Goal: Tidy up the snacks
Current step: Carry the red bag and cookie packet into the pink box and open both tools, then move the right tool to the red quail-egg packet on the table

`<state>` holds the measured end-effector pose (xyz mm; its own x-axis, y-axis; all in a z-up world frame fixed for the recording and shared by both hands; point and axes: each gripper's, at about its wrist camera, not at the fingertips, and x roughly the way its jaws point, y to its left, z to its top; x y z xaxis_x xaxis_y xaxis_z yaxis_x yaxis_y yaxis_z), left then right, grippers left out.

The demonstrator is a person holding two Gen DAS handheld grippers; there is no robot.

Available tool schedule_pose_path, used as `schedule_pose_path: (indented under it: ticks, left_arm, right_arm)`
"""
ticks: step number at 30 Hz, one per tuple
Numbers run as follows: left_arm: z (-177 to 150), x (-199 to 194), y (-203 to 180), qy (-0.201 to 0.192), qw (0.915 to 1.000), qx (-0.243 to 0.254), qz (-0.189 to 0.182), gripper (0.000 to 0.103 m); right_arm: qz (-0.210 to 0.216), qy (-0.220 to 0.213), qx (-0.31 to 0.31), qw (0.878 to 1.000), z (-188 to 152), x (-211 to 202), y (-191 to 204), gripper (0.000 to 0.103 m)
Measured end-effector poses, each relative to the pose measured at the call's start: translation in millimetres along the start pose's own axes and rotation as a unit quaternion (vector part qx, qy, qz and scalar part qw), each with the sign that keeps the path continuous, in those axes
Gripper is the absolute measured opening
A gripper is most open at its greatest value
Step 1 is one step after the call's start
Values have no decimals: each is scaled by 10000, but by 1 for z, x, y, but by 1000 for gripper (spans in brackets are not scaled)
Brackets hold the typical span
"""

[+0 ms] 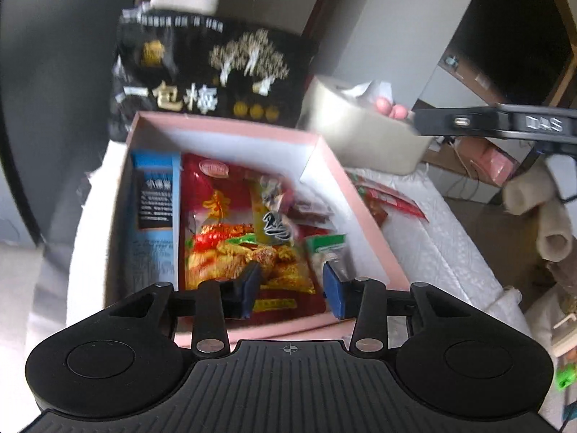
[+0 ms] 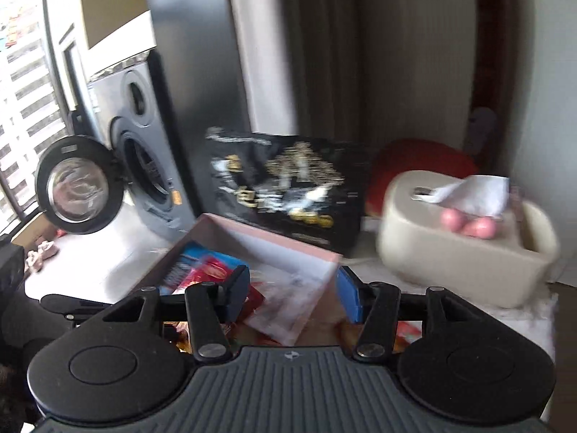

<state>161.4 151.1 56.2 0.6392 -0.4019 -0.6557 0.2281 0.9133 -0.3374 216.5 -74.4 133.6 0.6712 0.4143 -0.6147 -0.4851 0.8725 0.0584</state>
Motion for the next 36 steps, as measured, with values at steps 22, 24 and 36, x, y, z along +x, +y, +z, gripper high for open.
schedule_pose_path:
  ticks: [22,24,36]
  left_arm:
    - [-45,-9,-121,-124,9952,828,508,43]
    - [-45,-5,-122,-75,9953,754,600,43]
    - [-43,10,-143,52,9927,763,932,43]
  right_arm:
    - [-237,674,1177,9905,-57,104,-147,60]
    - [-115,592,1226,9906,-62,97,-149,60]
    - [453,1285,419,9898,-111,30,-115,39]
